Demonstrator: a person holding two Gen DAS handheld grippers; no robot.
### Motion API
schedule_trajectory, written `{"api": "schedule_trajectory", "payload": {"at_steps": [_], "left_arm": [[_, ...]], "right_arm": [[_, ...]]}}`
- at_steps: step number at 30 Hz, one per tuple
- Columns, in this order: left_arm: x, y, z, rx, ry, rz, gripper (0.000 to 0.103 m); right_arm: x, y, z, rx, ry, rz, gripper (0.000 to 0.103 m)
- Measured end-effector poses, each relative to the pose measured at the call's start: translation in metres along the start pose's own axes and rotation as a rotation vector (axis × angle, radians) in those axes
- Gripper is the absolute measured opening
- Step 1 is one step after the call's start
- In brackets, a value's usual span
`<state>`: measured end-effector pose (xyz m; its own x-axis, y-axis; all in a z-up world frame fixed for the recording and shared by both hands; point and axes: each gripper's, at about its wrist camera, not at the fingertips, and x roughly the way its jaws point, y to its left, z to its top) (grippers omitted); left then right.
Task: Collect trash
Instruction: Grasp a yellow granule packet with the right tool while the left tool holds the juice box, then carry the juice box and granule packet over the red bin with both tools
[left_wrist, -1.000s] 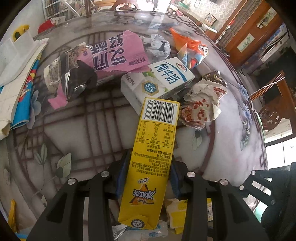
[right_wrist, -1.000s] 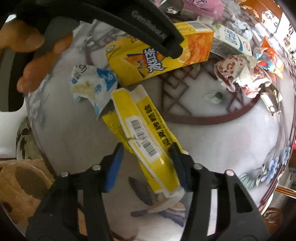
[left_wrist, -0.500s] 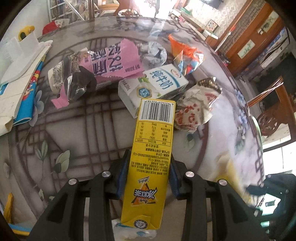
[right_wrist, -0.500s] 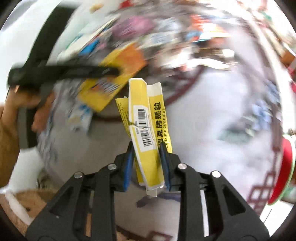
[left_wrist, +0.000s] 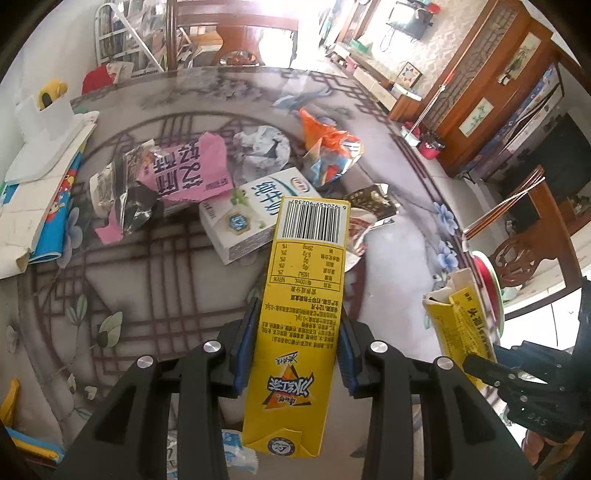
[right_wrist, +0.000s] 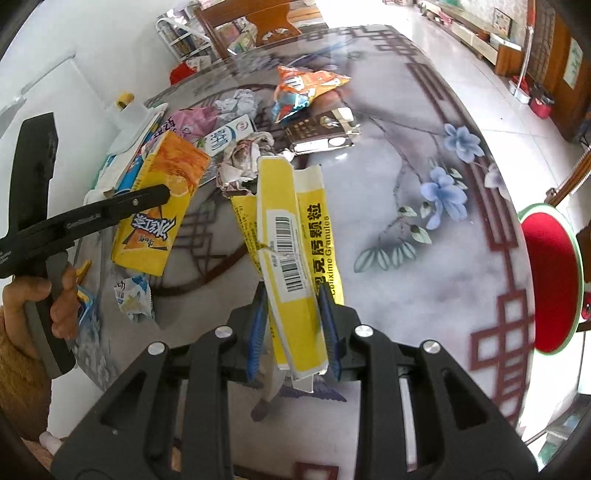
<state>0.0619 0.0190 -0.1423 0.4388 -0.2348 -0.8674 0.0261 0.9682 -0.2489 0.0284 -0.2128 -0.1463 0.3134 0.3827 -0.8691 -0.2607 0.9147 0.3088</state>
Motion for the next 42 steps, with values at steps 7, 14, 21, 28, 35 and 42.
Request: {"api": "schedule_trajectory", "payload": {"at_steps": [7,14,21,28,35,42], "left_arm": [[-0.002,-0.009,-0.002,0.02,-0.01,-0.002,0.035],[-0.002,-0.015,-0.002,0.028,-0.019,-0.004,0.035],[-0.008,-0.026,0.002,0.049,-0.043,-0.005,0.035],[-0.005,-0.035,0.001,0.064,-0.033,-0.004,0.035],[0.0,-0.049,0.0,0.081,-0.025,-0.01,0.035],[0.002,-0.074,0.002,0.099,-0.032,-0.027,0.035]], "right_arm": [[-0.001,-0.006,-0.004,0.026,-0.002,-0.003,0.028],[-0.003,-0.011,-0.007,0.048,-0.006,-0.01,0.028],[-0.008,-0.02,-0.006,0.086,-0.028,-0.004,0.028],[-0.008,-0.03,-0.01,0.122,-0.029,0.006,0.028],[-0.018,-0.048,-0.012,0.172,-0.053,0.008,0.028],[-0.031,-0.07,-0.012,0.201,-0.075,0.016,0.028]]}}
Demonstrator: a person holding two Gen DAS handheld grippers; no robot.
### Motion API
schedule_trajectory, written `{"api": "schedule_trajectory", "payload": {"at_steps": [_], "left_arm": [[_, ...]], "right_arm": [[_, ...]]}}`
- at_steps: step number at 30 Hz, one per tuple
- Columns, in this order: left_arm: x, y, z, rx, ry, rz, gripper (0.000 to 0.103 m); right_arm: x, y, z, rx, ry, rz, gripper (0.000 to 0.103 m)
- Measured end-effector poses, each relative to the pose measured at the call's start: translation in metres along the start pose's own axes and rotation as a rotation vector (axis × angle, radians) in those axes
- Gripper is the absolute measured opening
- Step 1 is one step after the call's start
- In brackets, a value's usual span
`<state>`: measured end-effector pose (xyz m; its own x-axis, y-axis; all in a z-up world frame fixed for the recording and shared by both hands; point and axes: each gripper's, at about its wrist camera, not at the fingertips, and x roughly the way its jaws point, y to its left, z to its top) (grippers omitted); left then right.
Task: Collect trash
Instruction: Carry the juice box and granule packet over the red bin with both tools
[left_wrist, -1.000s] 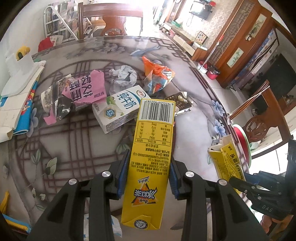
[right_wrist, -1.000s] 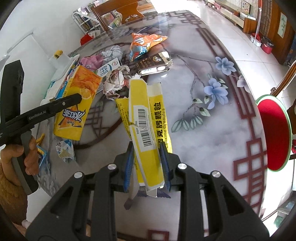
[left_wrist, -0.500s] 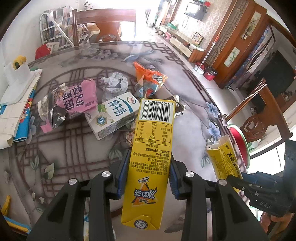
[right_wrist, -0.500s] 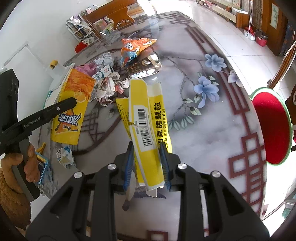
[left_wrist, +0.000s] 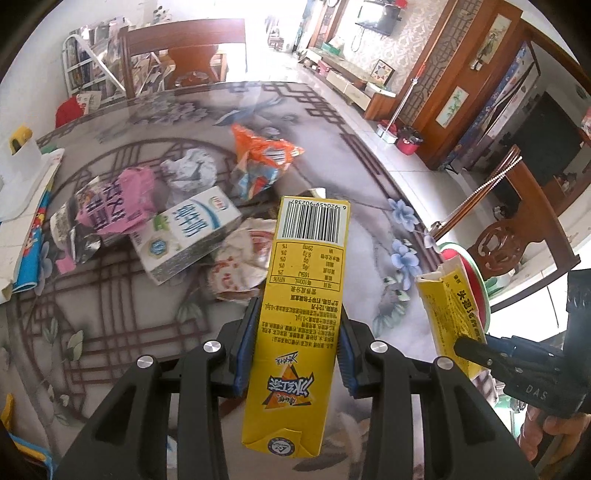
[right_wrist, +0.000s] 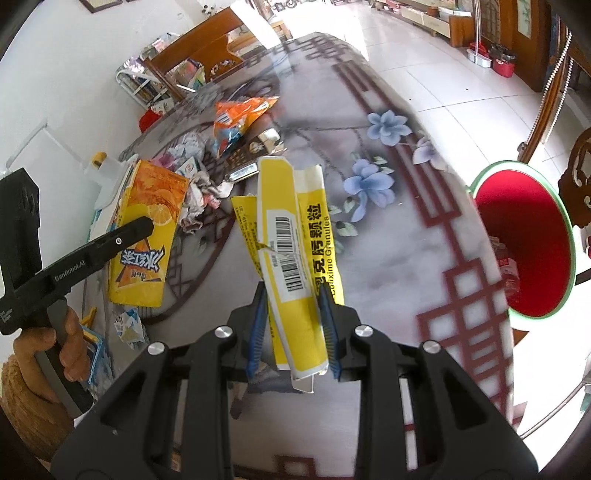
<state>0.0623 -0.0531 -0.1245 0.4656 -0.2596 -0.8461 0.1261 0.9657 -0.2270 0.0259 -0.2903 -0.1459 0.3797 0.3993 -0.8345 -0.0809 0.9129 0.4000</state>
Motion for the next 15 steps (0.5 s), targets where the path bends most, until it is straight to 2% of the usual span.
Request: {"api": "schedule_trajectory", "payload": {"at_steps": [15], "left_arm": [[0.015,-0.082,0.005,0.063,0.012,-0.037,0.035]], "right_arm": [[-0.026,-0.062,0.01,0.051,-0.031,0.017,0.028]]}}
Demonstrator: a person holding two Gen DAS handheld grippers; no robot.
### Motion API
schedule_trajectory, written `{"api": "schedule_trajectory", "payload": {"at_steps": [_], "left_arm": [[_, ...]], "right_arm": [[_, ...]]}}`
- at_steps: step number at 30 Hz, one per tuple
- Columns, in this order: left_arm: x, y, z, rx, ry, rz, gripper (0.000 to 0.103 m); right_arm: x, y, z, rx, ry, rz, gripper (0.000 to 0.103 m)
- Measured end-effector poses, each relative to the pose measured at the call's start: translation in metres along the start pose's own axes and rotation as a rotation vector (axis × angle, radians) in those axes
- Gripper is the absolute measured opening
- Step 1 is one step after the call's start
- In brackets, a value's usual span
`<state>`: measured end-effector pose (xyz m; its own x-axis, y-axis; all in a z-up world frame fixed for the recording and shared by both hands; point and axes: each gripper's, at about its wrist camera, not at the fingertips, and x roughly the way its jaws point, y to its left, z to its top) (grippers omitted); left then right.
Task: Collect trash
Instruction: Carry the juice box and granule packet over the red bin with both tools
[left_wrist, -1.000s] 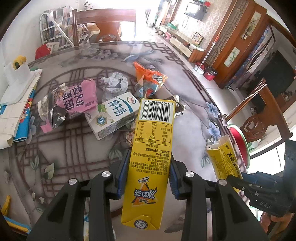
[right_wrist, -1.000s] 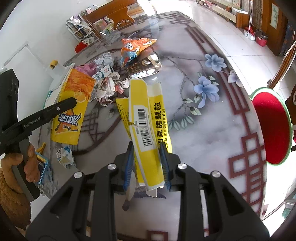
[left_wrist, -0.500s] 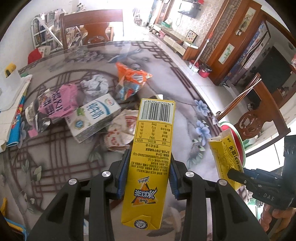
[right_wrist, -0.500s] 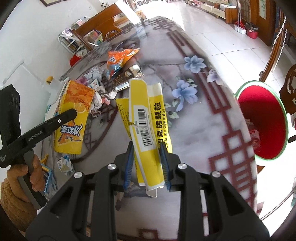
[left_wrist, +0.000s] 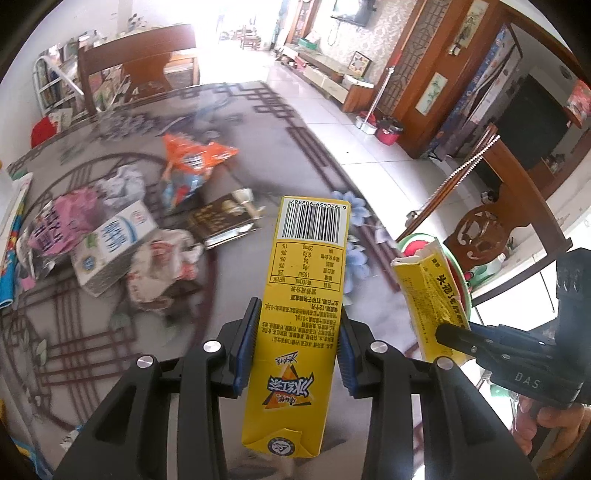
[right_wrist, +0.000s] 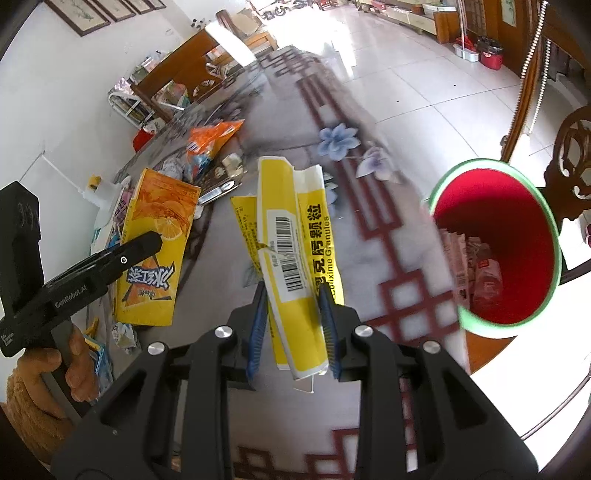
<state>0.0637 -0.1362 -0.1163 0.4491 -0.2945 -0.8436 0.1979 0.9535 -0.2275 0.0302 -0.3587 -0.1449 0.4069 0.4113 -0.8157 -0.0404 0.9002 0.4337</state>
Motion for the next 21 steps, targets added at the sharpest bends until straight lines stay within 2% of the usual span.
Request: {"api": "schedule_trajectory", "payload": {"at_steps": [11,21], "left_arm": [[0.019,-0.081,0.018,0.076,-0.03,-0.046,0.035],[0.058,-0.154,0.023,0.139,0.031,-0.105,0.035]], "right_arm": [[-0.038,-0.069,0.014,0.05,-0.058,-0.037,0.028],[-0.06,-0.139,0.022,0.153,-0.09,-0.073,0.028]]}}
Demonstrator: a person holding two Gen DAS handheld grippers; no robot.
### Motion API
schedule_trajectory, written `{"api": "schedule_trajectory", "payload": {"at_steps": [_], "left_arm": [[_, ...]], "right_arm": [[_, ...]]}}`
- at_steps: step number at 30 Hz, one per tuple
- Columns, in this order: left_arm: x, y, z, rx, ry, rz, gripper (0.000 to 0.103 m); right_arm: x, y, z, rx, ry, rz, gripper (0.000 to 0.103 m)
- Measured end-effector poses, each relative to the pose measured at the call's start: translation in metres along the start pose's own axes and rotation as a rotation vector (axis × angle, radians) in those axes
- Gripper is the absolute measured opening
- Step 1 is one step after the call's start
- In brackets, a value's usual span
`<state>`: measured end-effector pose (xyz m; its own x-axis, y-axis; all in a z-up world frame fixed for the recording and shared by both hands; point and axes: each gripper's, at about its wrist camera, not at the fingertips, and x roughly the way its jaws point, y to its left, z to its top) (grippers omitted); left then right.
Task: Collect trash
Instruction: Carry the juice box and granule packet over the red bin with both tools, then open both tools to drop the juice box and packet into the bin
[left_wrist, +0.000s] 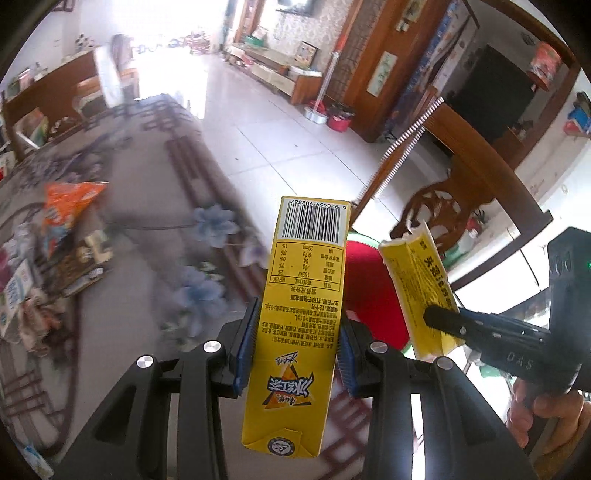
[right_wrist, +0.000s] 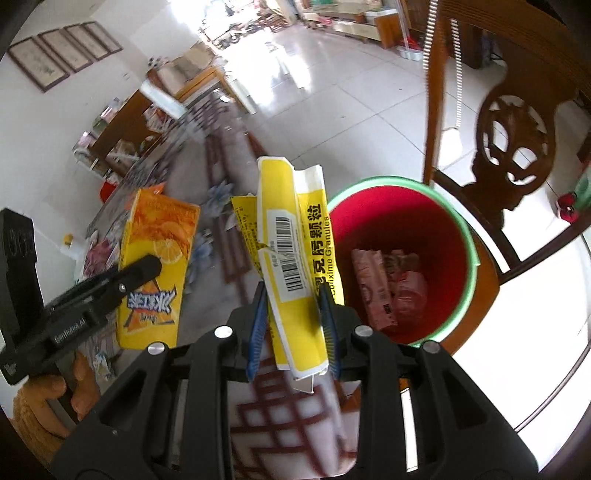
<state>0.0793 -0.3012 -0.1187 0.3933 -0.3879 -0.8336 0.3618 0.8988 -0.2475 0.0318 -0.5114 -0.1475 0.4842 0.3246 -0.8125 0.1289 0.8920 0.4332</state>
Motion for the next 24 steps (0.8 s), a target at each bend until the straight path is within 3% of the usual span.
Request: {"api": "schedule_trajectory", "payload": {"at_steps": [7,15,16,17,18,20,22,24], "left_arm": [[0.039,-0.036,0.008,0.011,0.079,-0.048,0.035],[0.06,-0.075,0.027,0.098,0.097,-0.076,0.038],[0.062,-0.078,0.029,0.101,0.095,-0.07,0.043],[0.063,-0.079,0.03,0.102,0.092,-0.065,0.061],[0.063,-0.081,0.031,0.102,0.079,-0.057,0.072],[0.061,-0.081,0.033,0.096,0.057,-0.055,0.073],[0.059,-0.079,0.034,0.085,0.052,-0.051,0.074],[0.053,-0.074,0.034,0.066,0.036,-0.04,0.074]], "right_arm": [[-0.002,-0.032,0.006,0.064,-0.01,-0.003,0.028],[-0.01,-0.059,0.015,0.087,-0.022,-0.015,0.029],[-0.011,-0.061,0.017,0.088,-0.024,-0.017,0.03],[-0.012,-0.062,0.018,0.088,-0.028,-0.018,0.03],[-0.013,-0.064,0.021,0.087,-0.032,-0.017,0.032],[-0.015,-0.065,0.026,0.074,-0.044,-0.014,0.034],[-0.018,-0.066,0.032,0.06,-0.065,-0.026,0.048],[-0.02,-0.065,0.036,0.059,-0.081,-0.037,0.049]]}}
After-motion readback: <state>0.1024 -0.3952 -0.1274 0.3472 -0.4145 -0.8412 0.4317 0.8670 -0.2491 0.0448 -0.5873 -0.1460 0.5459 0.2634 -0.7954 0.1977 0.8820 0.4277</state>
